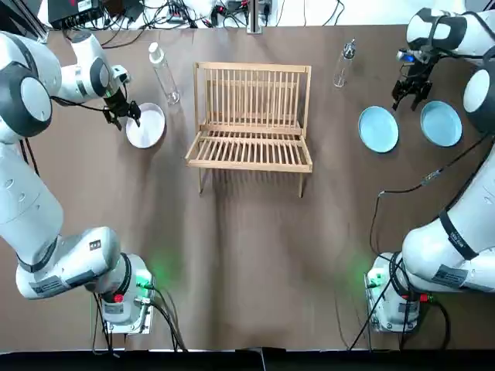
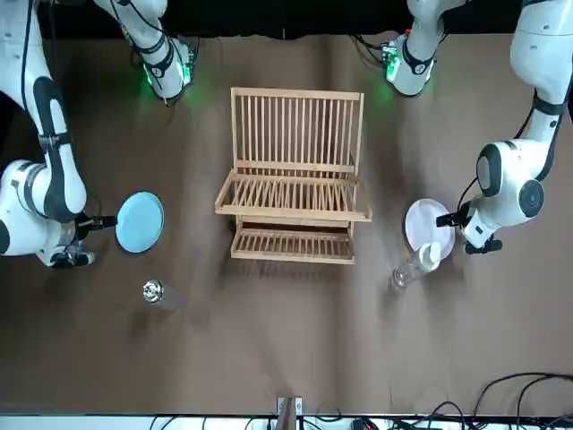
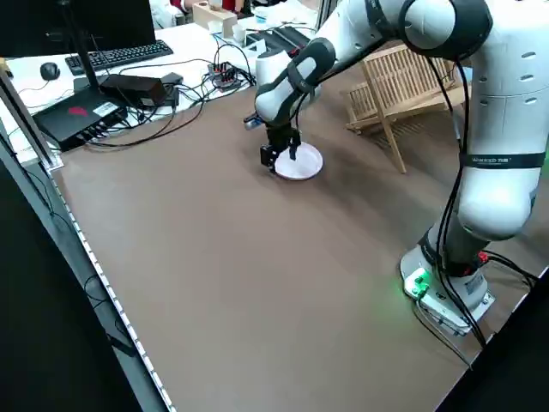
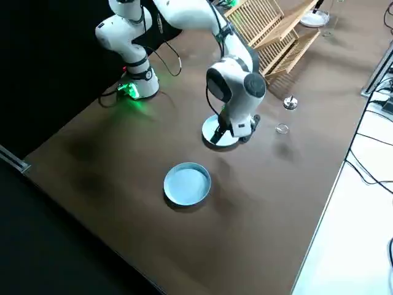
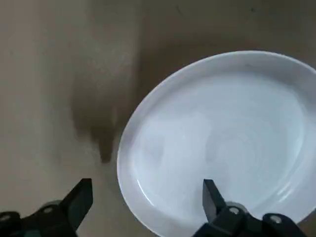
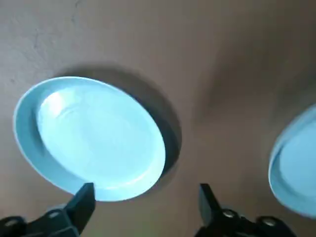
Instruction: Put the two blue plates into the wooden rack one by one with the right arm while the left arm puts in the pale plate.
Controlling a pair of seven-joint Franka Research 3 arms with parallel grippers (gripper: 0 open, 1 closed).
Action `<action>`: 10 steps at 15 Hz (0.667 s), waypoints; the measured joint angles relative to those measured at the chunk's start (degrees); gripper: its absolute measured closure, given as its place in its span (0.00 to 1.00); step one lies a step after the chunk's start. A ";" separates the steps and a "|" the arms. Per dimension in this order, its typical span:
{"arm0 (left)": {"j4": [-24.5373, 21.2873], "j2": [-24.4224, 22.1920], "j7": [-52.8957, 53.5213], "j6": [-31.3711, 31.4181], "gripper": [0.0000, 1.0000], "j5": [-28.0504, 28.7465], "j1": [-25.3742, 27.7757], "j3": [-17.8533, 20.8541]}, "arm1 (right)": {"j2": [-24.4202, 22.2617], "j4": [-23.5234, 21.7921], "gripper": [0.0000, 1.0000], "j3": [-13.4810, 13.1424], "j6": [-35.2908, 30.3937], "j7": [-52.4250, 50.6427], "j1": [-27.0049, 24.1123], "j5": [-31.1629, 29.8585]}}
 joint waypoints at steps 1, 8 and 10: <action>0.02 0.25 0.00 0.13 0.04 0.00 0.18 0.04 | 1.05 0.00 0.14 0.01 0.89 -2.31 -0.27 0.36; 0.07 0.47 -1.35 0.13 0.80 0.00 0.91 0.14 | 5.33 0.03 0.50 0.39 4.62 -5.64 -0.59 0.78; 0.19 0.56 -1.68 -0.09 0.97 -0.12 0.91 0.03 | 5.90 0.03 0.53 0.42 5.13 -5.74 -0.59 0.78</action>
